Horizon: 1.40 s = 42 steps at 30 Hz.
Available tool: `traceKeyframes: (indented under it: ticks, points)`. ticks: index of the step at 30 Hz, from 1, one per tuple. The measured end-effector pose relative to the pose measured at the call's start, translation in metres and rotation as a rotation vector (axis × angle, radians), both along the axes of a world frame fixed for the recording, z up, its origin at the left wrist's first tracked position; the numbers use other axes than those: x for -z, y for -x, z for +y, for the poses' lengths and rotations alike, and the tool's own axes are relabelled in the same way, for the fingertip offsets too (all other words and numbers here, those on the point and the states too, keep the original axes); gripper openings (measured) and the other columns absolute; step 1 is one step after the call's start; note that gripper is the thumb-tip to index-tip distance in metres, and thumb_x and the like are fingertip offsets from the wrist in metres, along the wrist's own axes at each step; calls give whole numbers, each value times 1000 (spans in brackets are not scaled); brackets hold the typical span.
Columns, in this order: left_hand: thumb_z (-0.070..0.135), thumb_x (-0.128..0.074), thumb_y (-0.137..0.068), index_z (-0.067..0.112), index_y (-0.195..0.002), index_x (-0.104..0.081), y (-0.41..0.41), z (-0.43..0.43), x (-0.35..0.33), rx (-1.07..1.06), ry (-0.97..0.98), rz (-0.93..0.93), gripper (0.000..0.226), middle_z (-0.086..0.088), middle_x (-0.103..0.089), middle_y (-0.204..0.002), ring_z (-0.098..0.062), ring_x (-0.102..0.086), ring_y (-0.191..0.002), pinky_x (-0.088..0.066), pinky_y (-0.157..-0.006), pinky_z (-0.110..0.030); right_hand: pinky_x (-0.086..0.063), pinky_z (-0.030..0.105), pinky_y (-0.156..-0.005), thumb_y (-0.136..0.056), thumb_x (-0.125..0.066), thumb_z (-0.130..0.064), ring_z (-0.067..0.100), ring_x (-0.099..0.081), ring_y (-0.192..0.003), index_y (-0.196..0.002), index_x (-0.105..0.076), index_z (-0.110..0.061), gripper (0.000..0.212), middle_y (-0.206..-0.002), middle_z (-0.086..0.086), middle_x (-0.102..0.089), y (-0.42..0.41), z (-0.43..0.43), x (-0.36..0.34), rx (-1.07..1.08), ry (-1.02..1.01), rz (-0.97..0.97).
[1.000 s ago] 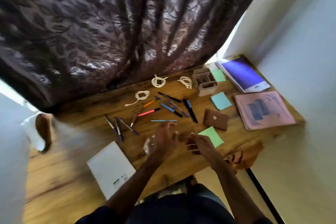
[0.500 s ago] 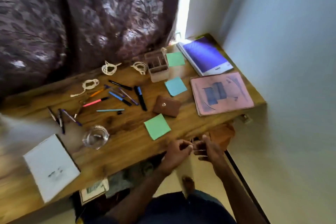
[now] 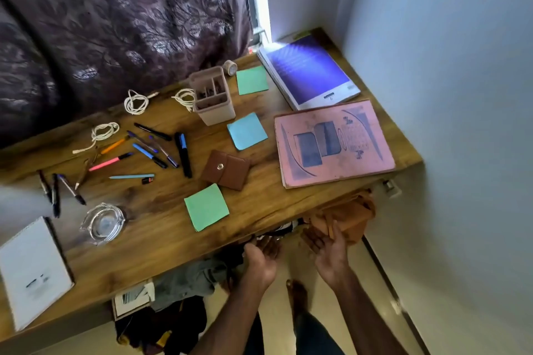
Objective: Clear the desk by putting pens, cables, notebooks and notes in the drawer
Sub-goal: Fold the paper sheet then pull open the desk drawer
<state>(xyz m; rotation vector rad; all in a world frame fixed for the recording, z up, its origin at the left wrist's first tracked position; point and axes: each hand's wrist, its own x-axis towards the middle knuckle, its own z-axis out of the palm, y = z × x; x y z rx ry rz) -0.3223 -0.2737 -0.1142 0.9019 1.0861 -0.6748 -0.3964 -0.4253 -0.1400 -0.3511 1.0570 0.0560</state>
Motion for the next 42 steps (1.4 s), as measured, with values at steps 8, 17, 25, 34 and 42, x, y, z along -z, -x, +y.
traceKeyframes:
  ticks: [8,17,25,34,42]
  points:
    - [49,-37,-100,9,-118,-59,-14,-9,48,-301,21,24,49,-18,-65,-105,-33,-63,-91,-55,-82,-44,-38,54,-114,-92,-51,-65,32,-58,-125,-131,-61,-8,70,-129,14,-67,-38,-10,42,56,-31,-67]
    - [65,-25,-99,13,-132,-58,-21,-4,64,-533,96,33,70,-17,-61,-136,-33,-58,-126,-46,-104,-46,-39,49,-114,-90,-55,-65,29,-58,-127,-129,-63,-11,68,-128,10,-69,-43,-6,57,58,-56,-112]
    - [61,-39,-97,7,-120,-62,-4,10,59,-503,159,35,63,-21,-65,-129,-36,-61,-122,-45,-108,-49,-37,52,-116,-88,-60,-61,32,-56,-131,-134,-59,-9,69,-135,14,-64,-24,-2,49,92,-44,-135]
    - [72,-36,-88,16,-126,-64,46,20,73,-545,116,107,73,-22,-70,-121,-42,-65,-112,-50,-95,-57,-39,50,-113,-96,-56,-52,35,-57,-128,-147,-47,-7,68,-138,17,-61,30,1,60,135,-43,-85]
    - [35,-36,-107,5,-118,-62,71,11,31,202,-153,89,41,-17,-67,-118,-30,-64,-108,-52,-91,-41,-56,38,-75,-90,-72,-40,27,-69,-96,-108,-71,-9,36,-100,8,-74,52,24,25,-114,570,187]
